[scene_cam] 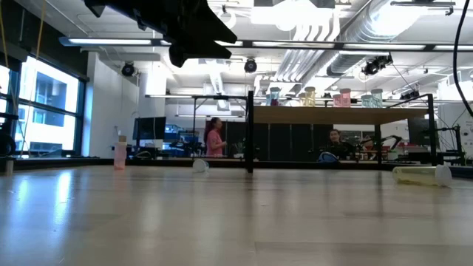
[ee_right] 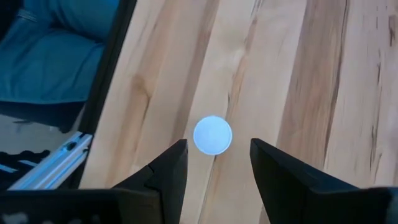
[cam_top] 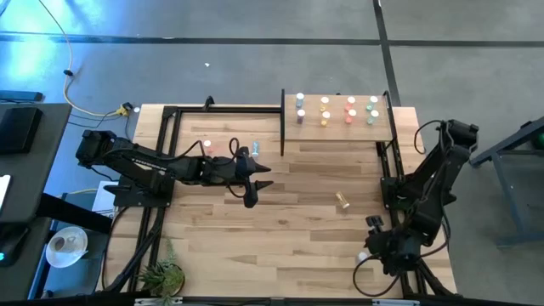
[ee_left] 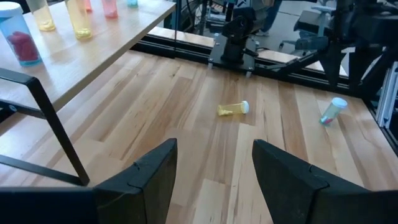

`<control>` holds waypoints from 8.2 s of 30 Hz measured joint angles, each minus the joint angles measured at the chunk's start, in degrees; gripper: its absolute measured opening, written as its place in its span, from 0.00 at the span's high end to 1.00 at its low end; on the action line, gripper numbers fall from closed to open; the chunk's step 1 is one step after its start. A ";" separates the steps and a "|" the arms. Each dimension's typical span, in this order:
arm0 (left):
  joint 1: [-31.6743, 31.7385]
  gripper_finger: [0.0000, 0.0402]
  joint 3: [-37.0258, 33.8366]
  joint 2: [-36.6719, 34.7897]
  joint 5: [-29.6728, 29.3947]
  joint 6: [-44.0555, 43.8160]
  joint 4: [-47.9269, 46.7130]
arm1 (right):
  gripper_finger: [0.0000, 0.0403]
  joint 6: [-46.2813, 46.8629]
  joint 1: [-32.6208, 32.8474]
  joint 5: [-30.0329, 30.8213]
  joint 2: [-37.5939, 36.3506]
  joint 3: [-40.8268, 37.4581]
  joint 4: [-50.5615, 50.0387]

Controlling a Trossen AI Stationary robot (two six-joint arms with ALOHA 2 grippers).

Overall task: Pick and place medicine bottles onto shelf by color
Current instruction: Put the light blue medicine bottle aligned with the other light blue medicine bottle on the shelf

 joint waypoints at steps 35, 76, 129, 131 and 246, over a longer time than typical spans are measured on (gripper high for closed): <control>0.01 0.51 0.00 0.00 0.01 -0.50 -0.04 | 0.59 -0.01 0.07 3.17 10.43 0.04 6.61; 0.00 0.51 0.00 0.00 0.02 -0.44 -0.07 | 0.74 13.25 -1.07 41.63 10.41 23.50 -32.28; 7.26 0.51 0.00 0.00 0.07 5.55 2.40 | 0.74 -4.81 -70.34 27.47 -19.33 33.15 -53.68; 7.26 0.51 0.00 0.00 0.07 8.70 2.43 | 0.74 -4.82 -70.49 26.01 -19.18 32.10 -51.25; 8.66 0.51 0.00 -0.39 3.06 15.54 6.32 | 0.64 -34.20 -109.13 -1.50 -15.84 15.87 -29.11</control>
